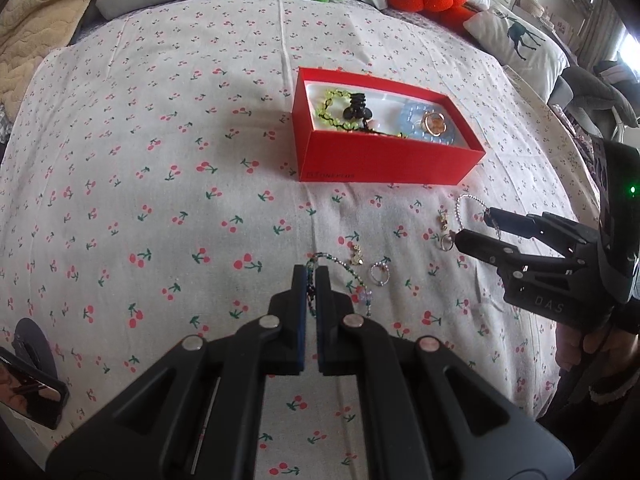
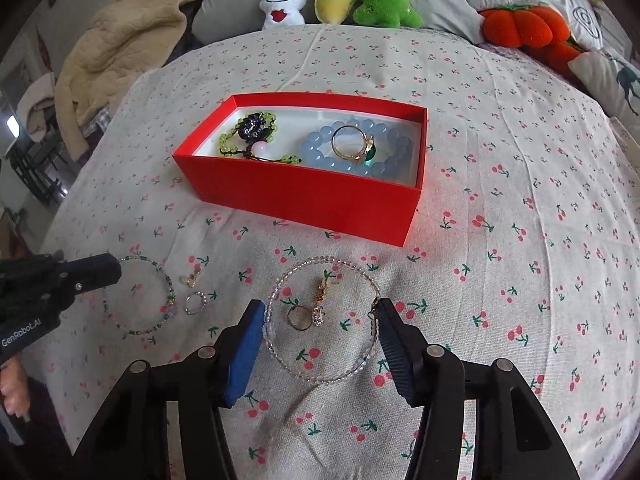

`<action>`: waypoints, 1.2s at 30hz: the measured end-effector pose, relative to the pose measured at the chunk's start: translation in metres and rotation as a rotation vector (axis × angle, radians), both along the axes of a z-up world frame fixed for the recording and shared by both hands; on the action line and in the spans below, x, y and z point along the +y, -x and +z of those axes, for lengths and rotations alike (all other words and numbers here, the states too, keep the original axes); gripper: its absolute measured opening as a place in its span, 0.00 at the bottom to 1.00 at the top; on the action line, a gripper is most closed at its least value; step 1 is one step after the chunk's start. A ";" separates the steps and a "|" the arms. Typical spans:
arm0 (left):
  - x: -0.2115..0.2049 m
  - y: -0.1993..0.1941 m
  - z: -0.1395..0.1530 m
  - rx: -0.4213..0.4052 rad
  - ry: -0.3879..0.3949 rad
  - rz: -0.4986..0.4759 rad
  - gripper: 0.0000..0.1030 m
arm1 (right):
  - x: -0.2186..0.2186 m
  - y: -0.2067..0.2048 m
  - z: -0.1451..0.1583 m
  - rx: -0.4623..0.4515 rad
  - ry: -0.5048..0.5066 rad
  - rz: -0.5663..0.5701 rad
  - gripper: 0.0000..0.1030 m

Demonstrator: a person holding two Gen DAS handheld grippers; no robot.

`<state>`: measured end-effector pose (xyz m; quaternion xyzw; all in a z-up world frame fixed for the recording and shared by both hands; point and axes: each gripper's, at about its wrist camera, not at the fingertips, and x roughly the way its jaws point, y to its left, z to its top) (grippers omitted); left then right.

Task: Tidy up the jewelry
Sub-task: 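Grasp the silver crystal bracelet with the right gripper while the left holds its bracelet, then carry both bracelets over the red box and lower them inside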

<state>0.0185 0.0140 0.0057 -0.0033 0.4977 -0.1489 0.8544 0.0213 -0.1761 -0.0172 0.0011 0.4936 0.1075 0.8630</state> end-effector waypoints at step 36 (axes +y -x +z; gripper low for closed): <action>-0.028 -0.115 0.013 -0.158 0.138 0.080 0.04 | -0.021 -0.091 0.030 -0.084 -0.069 0.000 0.56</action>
